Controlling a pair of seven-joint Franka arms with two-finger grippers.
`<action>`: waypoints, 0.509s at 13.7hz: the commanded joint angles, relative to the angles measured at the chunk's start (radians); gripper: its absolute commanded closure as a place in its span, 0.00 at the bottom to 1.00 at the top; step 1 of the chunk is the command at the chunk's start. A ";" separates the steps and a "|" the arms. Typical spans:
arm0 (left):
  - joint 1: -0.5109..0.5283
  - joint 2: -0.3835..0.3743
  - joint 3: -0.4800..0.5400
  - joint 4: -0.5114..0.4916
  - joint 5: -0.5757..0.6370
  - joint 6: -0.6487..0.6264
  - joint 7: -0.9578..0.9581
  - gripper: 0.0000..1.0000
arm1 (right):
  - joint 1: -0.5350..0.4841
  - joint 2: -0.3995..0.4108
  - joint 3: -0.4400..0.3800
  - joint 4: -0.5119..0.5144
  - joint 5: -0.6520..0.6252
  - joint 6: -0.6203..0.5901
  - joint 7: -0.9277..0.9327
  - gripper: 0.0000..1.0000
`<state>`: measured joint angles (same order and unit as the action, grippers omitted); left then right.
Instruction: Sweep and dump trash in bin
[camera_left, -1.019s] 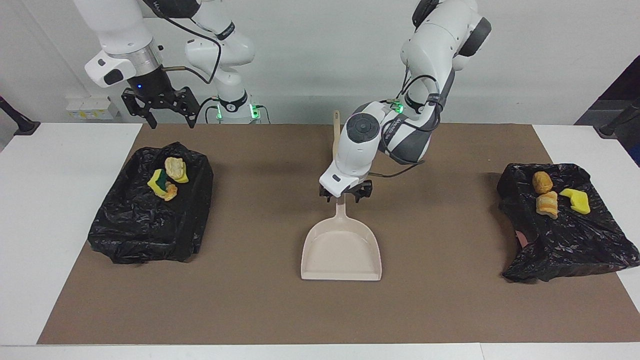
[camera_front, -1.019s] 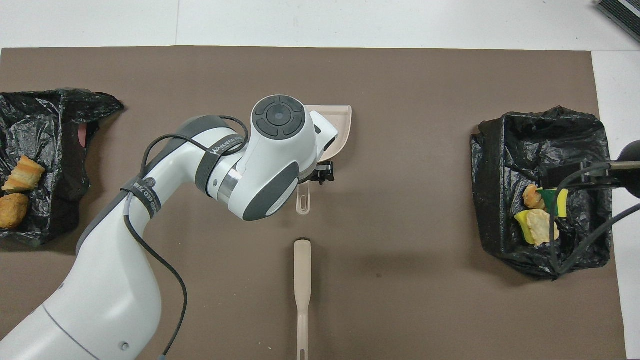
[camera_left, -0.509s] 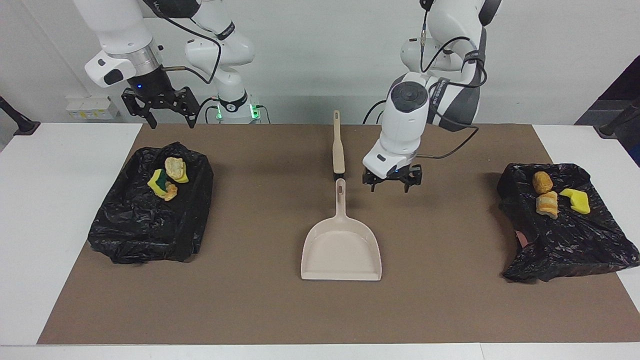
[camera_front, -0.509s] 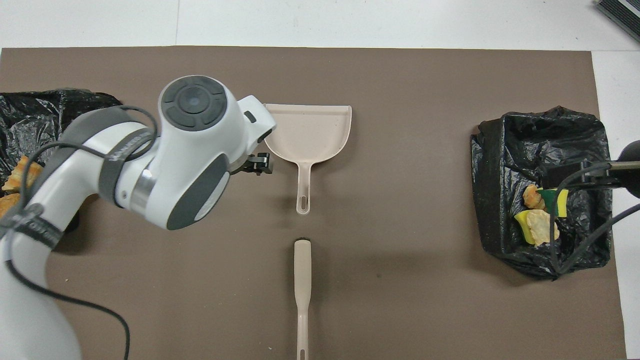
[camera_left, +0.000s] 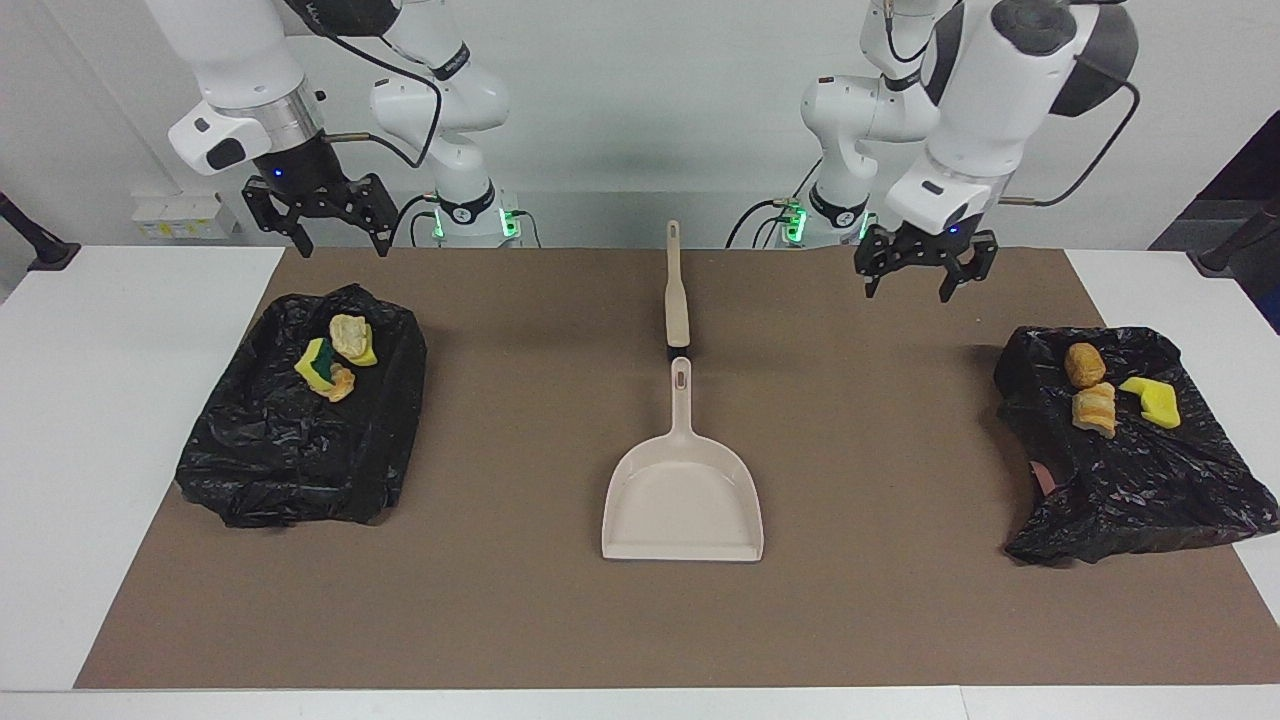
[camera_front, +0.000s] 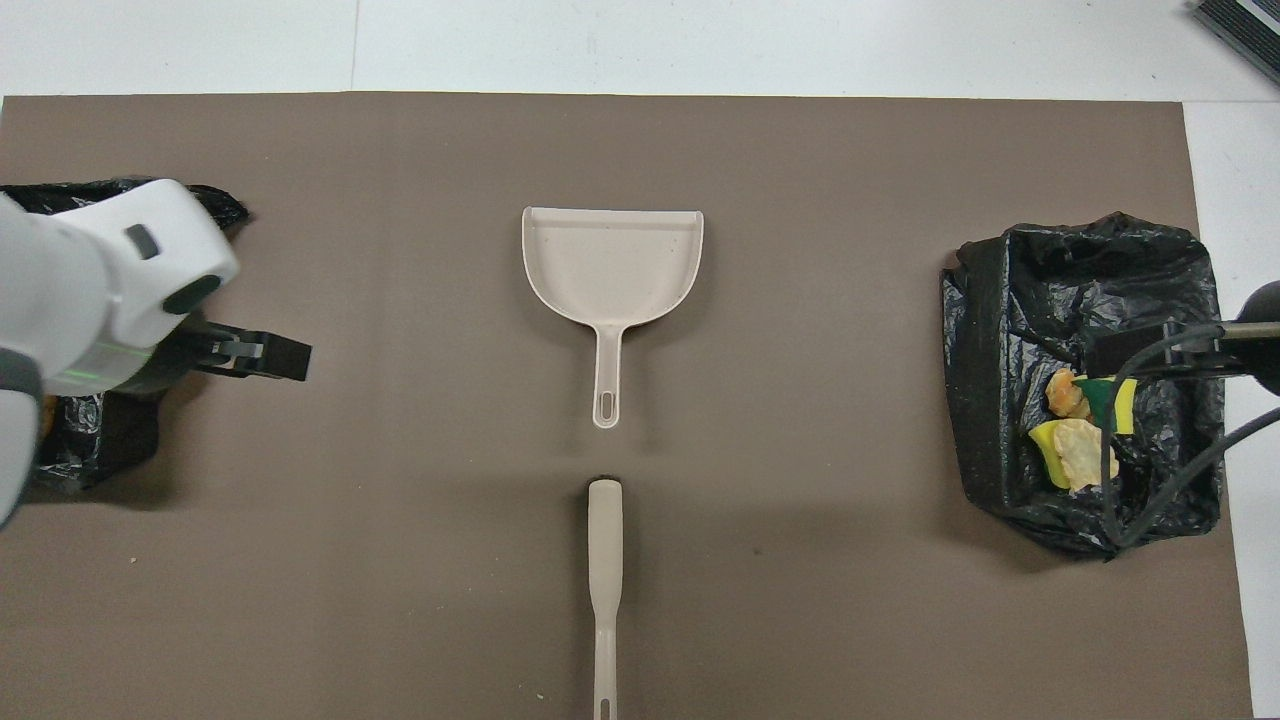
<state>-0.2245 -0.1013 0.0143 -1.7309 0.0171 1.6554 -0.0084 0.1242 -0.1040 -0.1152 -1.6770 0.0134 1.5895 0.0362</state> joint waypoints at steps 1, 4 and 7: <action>0.074 -0.017 0.006 0.103 -0.019 -0.130 0.132 0.00 | -0.015 -0.006 0.005 0.002 0.011 -0.008 -0.027 0.00; 0.118 0.021 0.021 0.218 -0.009 -0.209 0.174 0.00 | -0.015 -0.006 0.005 0.002 0.011 -0.013 -0.029 0.00; 0.131 0.075 0.015 0.326 -0.012 -0.265 0.174 0.00 | -0.017 -0.006 0.002 0.002 0.011 -0.016 -0.030 0.00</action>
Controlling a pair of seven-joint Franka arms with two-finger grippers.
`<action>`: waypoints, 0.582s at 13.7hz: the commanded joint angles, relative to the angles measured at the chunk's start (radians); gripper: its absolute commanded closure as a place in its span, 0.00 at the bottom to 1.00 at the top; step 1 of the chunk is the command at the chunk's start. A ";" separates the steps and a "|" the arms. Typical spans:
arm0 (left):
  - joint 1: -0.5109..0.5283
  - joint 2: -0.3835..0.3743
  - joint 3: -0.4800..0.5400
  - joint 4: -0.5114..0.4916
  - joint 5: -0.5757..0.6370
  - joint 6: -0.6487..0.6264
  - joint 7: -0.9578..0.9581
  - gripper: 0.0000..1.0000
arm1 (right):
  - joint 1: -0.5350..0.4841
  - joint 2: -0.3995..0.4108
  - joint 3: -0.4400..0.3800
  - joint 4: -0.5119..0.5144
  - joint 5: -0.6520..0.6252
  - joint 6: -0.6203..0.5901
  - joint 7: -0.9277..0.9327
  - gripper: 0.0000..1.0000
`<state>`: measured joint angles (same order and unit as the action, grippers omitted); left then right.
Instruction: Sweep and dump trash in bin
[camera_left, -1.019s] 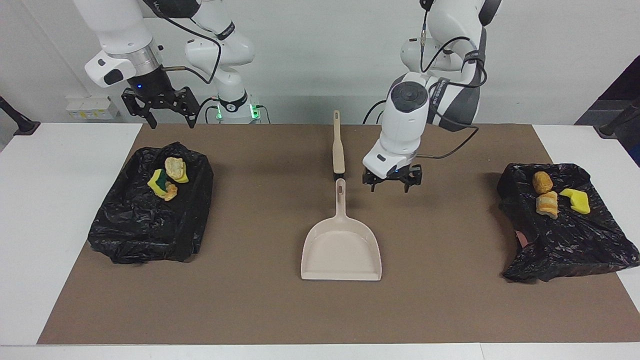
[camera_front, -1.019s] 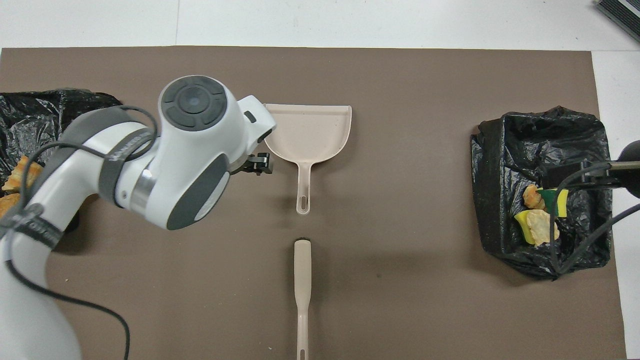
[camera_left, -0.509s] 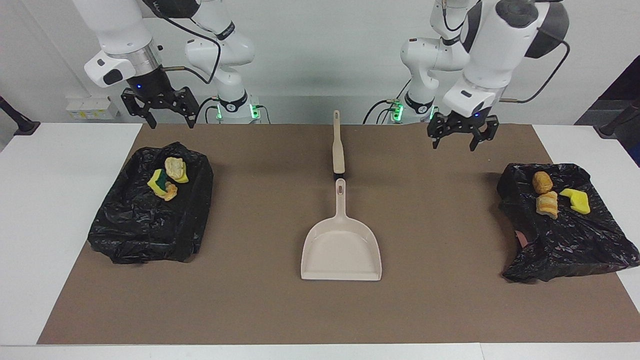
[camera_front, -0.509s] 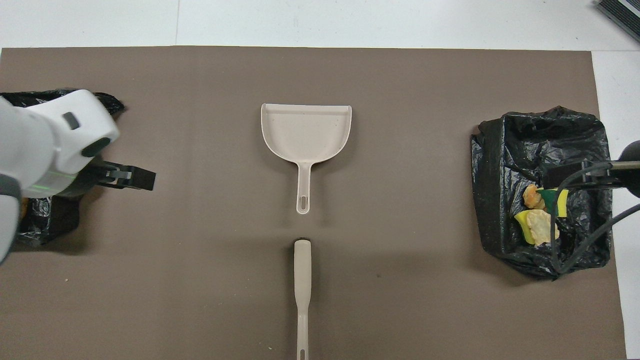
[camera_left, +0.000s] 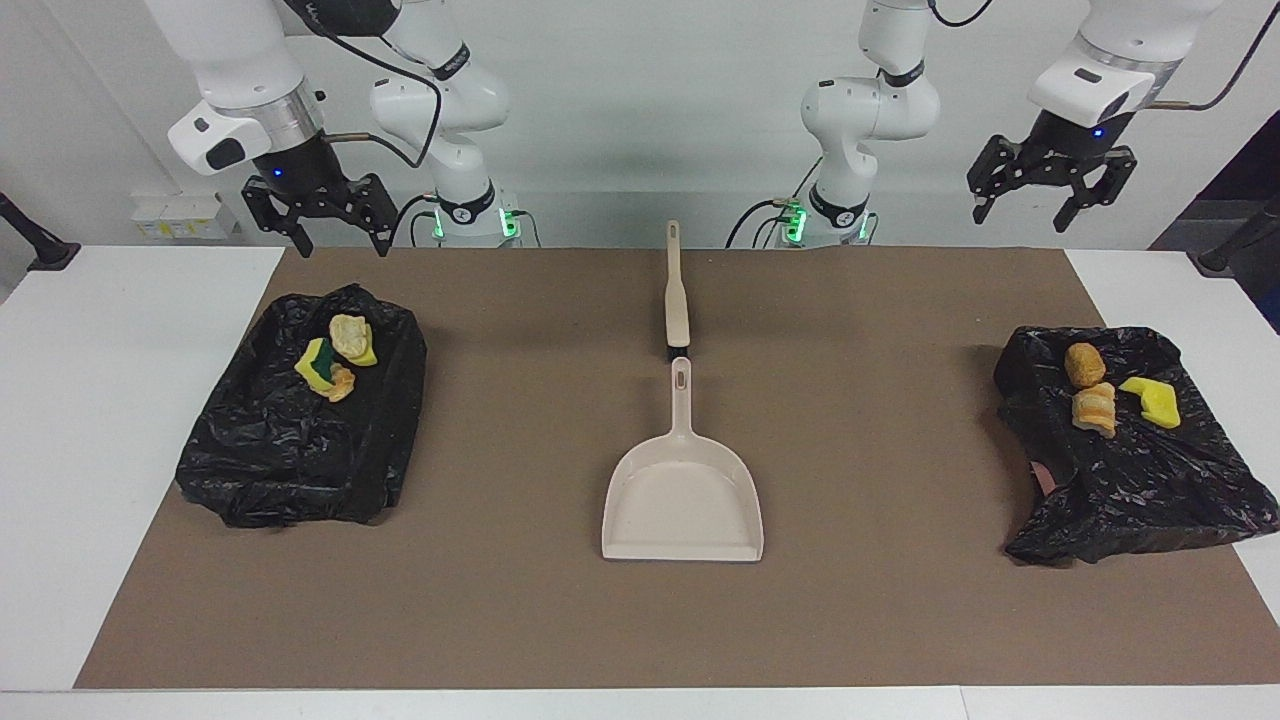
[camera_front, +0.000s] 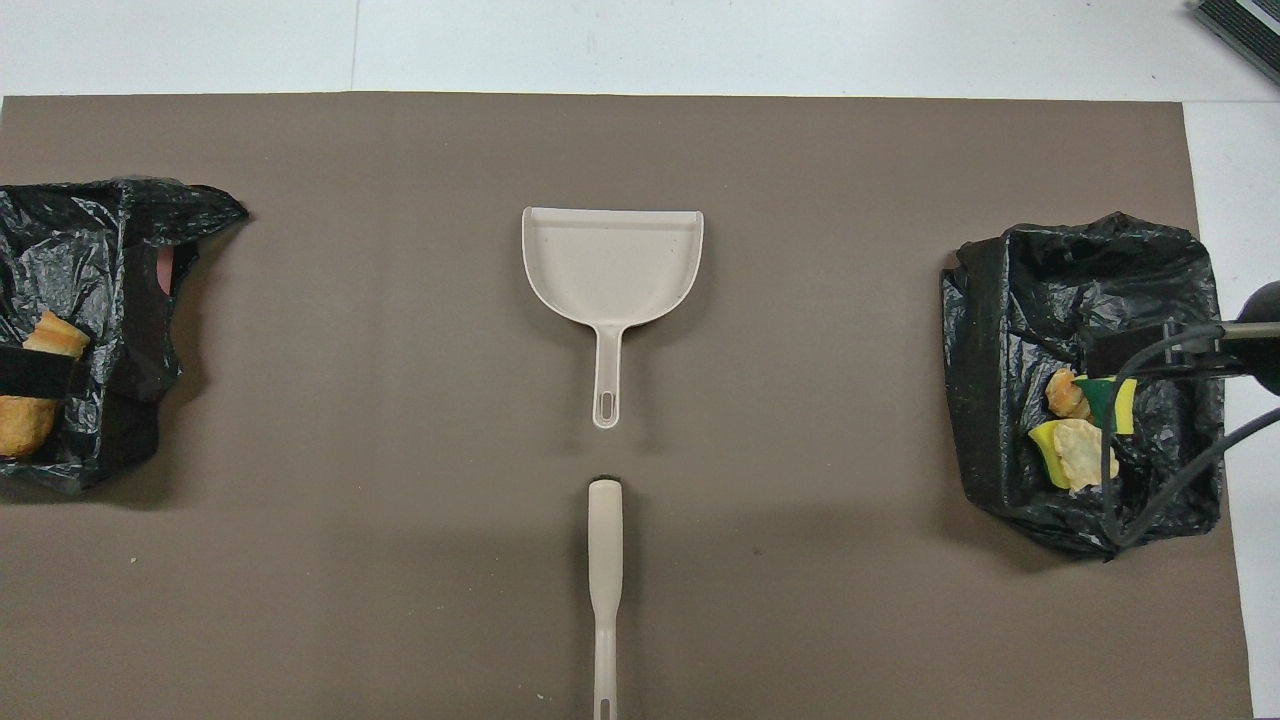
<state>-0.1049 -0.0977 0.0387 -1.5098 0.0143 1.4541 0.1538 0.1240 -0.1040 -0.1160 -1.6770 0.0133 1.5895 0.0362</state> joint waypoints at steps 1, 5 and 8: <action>0.011 0.070 -0.013 0.105 -0.013 -0.067 0.012 0.00 | -0.017 -0.006 0.002 0.002 0.011 -0.014 -0.030 0.00; 0.031 0.072 -0.022 0.103 -0.014 -0.072 0.010 0.00 | -0.017 -0.006 0.002 0.002 0.011 -0.014 -0.030 0.00; 0.031 0.072 -0.023 0.103 -0.016 -0.080 0.010 0.00 | -0.017 -0.006 0.002 0.002 0.011 -0.016 -0.030 0.00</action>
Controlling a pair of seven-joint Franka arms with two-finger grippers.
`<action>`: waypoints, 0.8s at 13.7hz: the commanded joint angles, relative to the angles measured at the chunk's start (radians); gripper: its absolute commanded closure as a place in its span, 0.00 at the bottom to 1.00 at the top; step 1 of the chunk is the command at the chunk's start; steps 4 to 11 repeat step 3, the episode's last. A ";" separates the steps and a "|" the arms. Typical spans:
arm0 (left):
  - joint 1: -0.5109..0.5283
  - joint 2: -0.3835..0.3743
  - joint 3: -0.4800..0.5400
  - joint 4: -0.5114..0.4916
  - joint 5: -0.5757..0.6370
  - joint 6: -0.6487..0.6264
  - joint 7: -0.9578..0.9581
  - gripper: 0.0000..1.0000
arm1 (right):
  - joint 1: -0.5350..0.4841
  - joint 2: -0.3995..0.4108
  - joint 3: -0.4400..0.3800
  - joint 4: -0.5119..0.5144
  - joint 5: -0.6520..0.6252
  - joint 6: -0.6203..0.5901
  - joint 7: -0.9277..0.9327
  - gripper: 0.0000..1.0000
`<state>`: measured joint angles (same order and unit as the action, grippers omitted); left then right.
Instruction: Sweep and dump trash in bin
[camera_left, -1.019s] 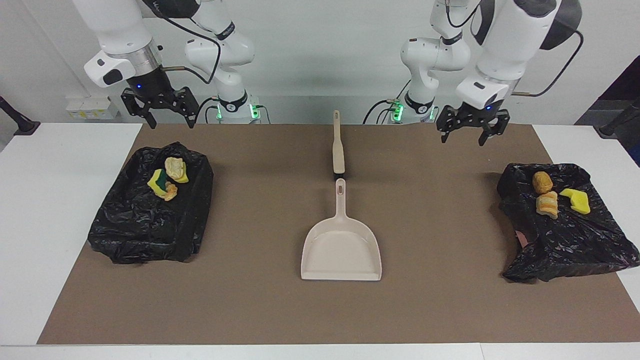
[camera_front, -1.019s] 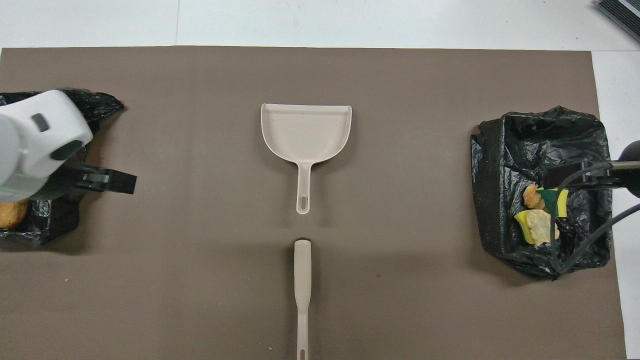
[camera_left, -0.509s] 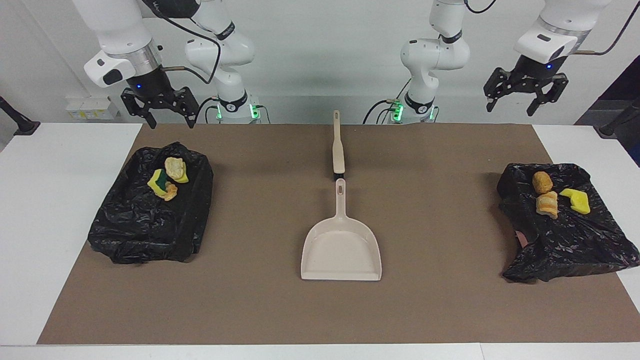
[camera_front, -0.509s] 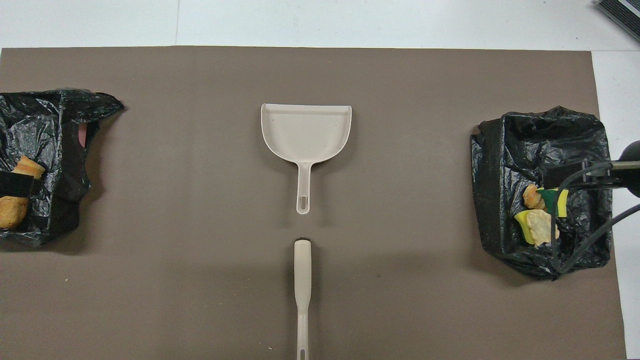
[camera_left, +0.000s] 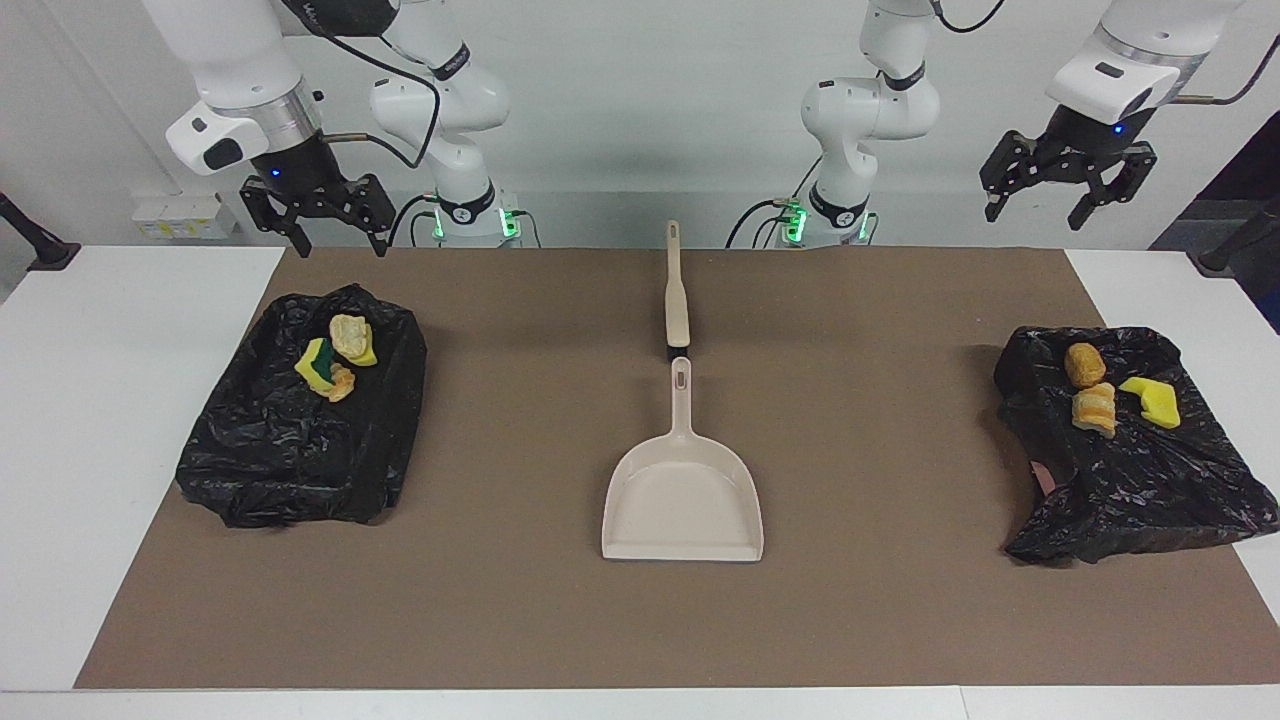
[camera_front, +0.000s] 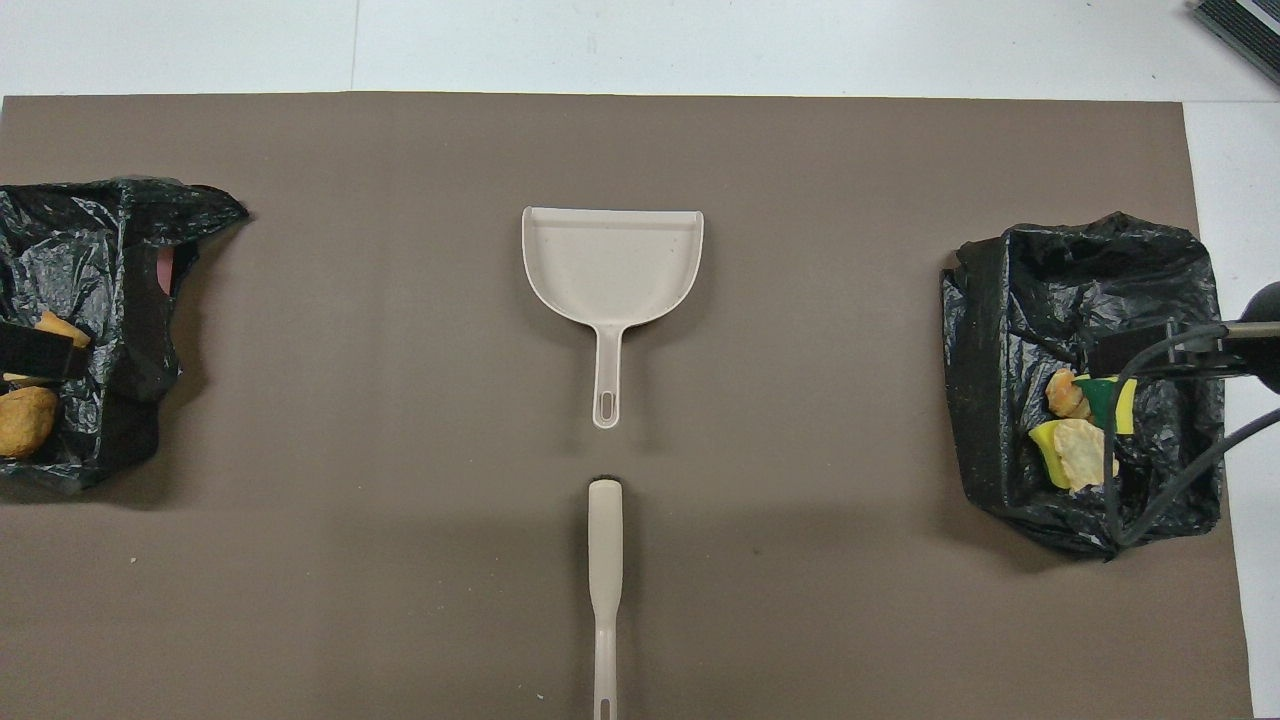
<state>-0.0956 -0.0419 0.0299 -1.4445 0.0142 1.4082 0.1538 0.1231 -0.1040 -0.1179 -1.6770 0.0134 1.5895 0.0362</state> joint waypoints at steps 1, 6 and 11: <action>0.022 0.016 -0.015 0.038 -0.014 -0.034 0.010 0.00 | -0.016 -0.006 0.004 0.002 0.011 -0.017 -0.030 0.00; 0.022 0.011 -0.015 0.036 -0.014 -0.023 0.009 0.00 | -0.016 -0.006 0.004 0.002 0.011 -0.017 -0.030 0.00; 0.022 0.011 -0.015 0.036 -0.014 -0.023 0.009 0.00 | -0.016 -0.006 0.004 0.002 0.011 -0.017 -0.030 0.00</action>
